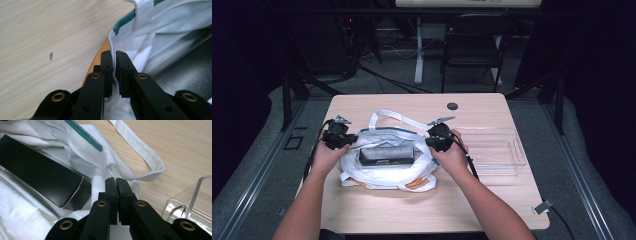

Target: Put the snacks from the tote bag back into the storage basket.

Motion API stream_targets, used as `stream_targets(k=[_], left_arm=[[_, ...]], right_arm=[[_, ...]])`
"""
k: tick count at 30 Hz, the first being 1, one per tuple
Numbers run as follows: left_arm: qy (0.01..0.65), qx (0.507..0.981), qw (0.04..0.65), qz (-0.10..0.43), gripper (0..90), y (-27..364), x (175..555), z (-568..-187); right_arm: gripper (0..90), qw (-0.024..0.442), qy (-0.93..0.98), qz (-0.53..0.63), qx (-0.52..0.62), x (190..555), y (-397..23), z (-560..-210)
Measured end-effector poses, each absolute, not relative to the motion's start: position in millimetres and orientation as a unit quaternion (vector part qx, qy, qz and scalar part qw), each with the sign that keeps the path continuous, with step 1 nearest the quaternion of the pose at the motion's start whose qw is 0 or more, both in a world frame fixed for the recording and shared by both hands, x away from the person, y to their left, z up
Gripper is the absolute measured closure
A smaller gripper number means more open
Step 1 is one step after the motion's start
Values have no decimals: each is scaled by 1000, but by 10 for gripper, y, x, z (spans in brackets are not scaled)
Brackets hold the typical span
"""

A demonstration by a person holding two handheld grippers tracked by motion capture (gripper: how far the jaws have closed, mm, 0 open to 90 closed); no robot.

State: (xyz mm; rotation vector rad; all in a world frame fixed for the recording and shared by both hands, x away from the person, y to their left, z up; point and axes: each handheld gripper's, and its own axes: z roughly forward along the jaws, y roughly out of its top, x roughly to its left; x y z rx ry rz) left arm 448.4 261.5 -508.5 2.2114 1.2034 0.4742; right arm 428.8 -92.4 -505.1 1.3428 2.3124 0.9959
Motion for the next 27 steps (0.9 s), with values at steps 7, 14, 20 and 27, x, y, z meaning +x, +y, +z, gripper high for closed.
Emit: stream_targets(k=[7,14,20,27], left_arm=[[453,824,303,155,731,2656,4452,-5000],[436,829,314,155,588,2683,4398,-4854],[400,842,316,174,539,2640,4339,-4663],[341,879,290,164,485,2518,4306,-4513]], right_arm=[[885,141,801,349,466,4284,-942,-5063],[881,141,801,350,464,4275,-946,-5056],[876,142,800,353,464,4266,-948,-5054],[854,141,801,357,460,4248,-946,-5037]])
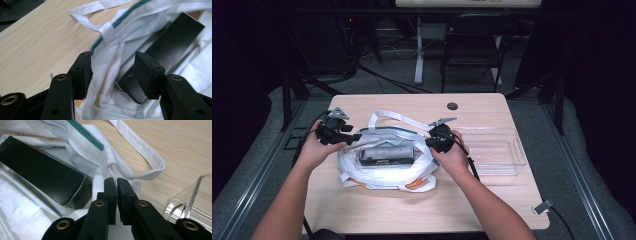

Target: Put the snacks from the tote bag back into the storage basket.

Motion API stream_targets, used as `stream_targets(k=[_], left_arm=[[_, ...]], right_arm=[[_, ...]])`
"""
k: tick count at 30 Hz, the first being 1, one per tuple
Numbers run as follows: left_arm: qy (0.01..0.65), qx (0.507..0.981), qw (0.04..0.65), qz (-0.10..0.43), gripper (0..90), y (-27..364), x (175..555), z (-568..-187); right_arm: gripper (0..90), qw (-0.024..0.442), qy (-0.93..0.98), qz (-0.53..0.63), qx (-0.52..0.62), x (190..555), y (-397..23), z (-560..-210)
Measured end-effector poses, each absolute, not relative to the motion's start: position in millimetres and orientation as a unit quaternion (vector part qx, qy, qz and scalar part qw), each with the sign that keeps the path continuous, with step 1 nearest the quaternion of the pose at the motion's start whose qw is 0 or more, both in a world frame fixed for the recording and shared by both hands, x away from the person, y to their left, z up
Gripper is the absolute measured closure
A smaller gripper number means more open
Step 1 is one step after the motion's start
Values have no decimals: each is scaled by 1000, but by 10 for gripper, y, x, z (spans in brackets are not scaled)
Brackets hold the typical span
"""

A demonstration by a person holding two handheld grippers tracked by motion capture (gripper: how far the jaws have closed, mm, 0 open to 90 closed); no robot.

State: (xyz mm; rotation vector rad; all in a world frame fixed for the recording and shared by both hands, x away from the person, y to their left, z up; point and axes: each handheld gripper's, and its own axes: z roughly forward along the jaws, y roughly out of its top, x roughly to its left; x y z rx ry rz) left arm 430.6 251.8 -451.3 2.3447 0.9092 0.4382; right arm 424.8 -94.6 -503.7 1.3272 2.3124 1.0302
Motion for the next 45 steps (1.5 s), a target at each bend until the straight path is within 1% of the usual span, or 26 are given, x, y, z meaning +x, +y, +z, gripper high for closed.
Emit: stream_targets(k=[5,11,15,19,21,24,29,37,40,45], left_arm=[[310,897,269,162,474,2423,4303,-4498],[282,913,251,156,456,2328,4308,-4533],[264,922,239,149,441,2269,4317,-4550],[254,928,229,147,434,2204,4328,-4569],[248,932,222,144,434,2172,4333,-4577],[241,934,225,139,434,2148,4345,-4590],[240,937,214,135,434,2115,4370,-4629],[226,945,195,134,439,2053,4385,-4658],[222,947,186,141,439,2028,4387,-4660],[212,952,177,130,462,1978,4388,-4672]], right_arm=[[823,139,802,362,454,4215,-953,-4996],[734,134,801,377,445,4137,-966,-4915],[684,132,799,387,440,4085,-1007,-4877],[653,126,795,396,443,4034,-1059,-4852],[617,126,796,398,438,4006,-1085,-4850],[574,127,804,393,428,3959,-1100,-4848],[546,129,814,389,411,3843,-1104,-4853],[534,119,815,400,402,3656,-1112,-4834],[520,126,813,401,403,3597,-1115,-4852],[506,108,813,401,408,3563,-1138,-4883]])
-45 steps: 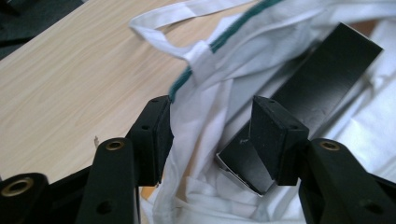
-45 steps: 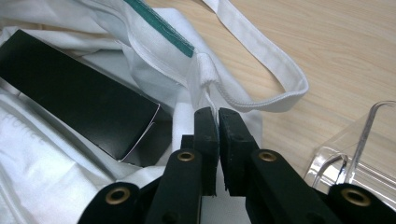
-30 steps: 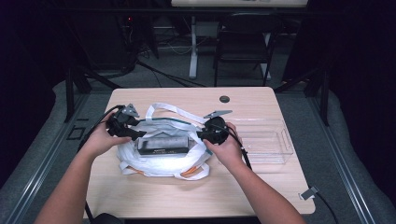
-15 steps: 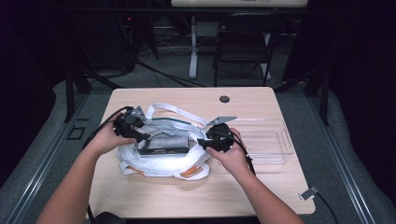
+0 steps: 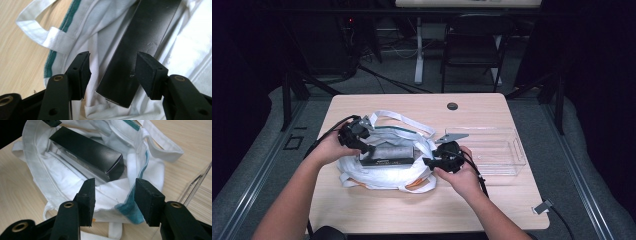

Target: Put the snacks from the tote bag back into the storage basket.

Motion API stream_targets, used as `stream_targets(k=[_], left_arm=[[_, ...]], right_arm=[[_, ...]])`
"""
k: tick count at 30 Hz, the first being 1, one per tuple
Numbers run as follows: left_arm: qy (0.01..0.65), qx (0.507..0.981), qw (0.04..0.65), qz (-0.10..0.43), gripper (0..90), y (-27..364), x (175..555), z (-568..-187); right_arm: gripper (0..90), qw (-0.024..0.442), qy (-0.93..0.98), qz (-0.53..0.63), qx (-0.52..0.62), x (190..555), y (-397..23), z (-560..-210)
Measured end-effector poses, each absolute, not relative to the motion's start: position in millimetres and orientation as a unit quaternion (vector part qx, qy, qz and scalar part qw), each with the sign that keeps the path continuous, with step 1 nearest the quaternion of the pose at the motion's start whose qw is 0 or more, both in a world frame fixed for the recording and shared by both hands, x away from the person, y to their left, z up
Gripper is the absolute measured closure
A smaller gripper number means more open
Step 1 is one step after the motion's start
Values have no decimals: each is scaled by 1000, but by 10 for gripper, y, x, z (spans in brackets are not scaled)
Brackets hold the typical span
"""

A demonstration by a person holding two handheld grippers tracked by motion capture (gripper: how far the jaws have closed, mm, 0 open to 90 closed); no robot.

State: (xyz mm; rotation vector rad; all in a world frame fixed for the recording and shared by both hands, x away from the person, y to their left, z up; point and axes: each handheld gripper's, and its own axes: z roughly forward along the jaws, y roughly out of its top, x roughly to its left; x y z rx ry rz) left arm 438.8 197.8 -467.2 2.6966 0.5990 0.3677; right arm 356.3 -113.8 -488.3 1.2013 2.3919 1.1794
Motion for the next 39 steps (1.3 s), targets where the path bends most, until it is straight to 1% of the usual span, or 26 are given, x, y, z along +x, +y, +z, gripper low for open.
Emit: stream_targets(k=[4,6,8,10,13,16,20,33,39], left_arm=[[193,959,166,122,465,1923,4378,-4704],[185,963,160,118,466,1903,4375,-4724],[183,965,151,112,465,1879,4376,-4751],[175,967,144,112,465,1862,4390,-4775],[175,968,140,111,446,1842,4403,-4800],[180,968,139,104,420,1828,4414,-4819],[185,970,125,101,401,1803,4423,-4841],[153,979,108,85,382,1696,4435,-4967],[147,979,111,83,342,1655,4447,-5016]], right_arm=[[501,106,817,404,398,3529,-1175,-4887],[499,117,816,411,390,3516,-1186,-4901],[539,120,817,408,389,3512,-1187,-4913],[540,115,818,408,389,3505,-1188,-4920],[506,115,816,411,391,3496,-1173,-4933],[500,115,817,410,389,3494,-1172,-4932],[463,115,814,413,392,3496,-1178,-4941],[465,113,813,413,395,3497,-1172,-4959],[473,112,814,411,395,3493,-1172,-4959]])
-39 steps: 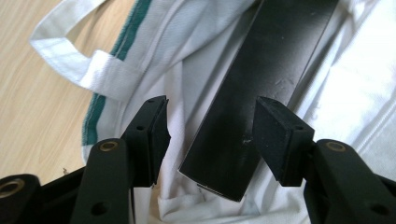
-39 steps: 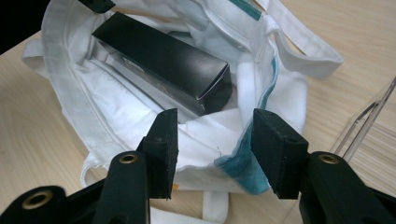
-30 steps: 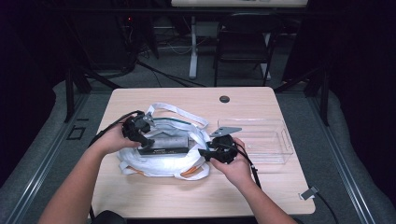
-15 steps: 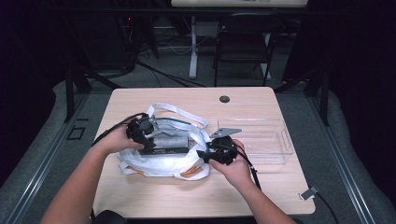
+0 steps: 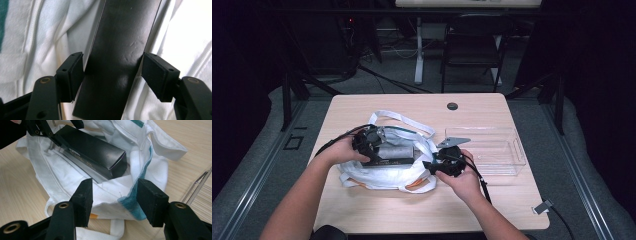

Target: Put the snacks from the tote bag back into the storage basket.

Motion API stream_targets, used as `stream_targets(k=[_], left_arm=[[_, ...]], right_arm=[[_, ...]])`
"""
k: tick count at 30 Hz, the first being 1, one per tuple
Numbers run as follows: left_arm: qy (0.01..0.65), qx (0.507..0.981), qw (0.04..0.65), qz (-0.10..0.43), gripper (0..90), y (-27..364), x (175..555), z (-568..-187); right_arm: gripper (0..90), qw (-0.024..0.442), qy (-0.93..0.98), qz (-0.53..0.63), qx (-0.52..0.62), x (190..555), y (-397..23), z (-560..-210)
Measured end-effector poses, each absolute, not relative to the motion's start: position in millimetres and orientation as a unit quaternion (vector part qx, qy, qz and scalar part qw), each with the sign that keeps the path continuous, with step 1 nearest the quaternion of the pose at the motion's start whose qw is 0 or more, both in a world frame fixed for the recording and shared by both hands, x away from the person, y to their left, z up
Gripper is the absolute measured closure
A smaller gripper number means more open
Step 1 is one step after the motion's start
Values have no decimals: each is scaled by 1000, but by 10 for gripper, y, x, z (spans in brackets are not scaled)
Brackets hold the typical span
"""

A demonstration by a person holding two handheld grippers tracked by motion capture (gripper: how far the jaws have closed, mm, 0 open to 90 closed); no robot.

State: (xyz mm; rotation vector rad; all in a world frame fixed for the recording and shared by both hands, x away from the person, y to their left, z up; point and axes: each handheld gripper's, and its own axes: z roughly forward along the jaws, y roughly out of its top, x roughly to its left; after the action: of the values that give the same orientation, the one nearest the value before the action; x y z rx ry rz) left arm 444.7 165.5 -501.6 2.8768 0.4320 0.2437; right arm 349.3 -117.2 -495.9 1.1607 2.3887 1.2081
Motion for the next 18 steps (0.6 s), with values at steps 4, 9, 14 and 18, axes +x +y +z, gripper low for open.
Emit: stream_targets(k=[4,9,14,18], left_arm=[[142,981,99,81,338,1619,4467,-5066],[135,984,94,75,335,1590,4497,-5123],[134,984,89,74,333,1569,4521,-5188],[131,985,88,71,330,1559,4539,-5245]], right_arm=[[473,110,812,413,397,3492,-1169,-4962],[475,112,813,413,394,3493,-1167,-4968],[476,113,815,411,393,3490,-1167,-4964],[477,114,815,410,393,3485,-1164,-4964]])
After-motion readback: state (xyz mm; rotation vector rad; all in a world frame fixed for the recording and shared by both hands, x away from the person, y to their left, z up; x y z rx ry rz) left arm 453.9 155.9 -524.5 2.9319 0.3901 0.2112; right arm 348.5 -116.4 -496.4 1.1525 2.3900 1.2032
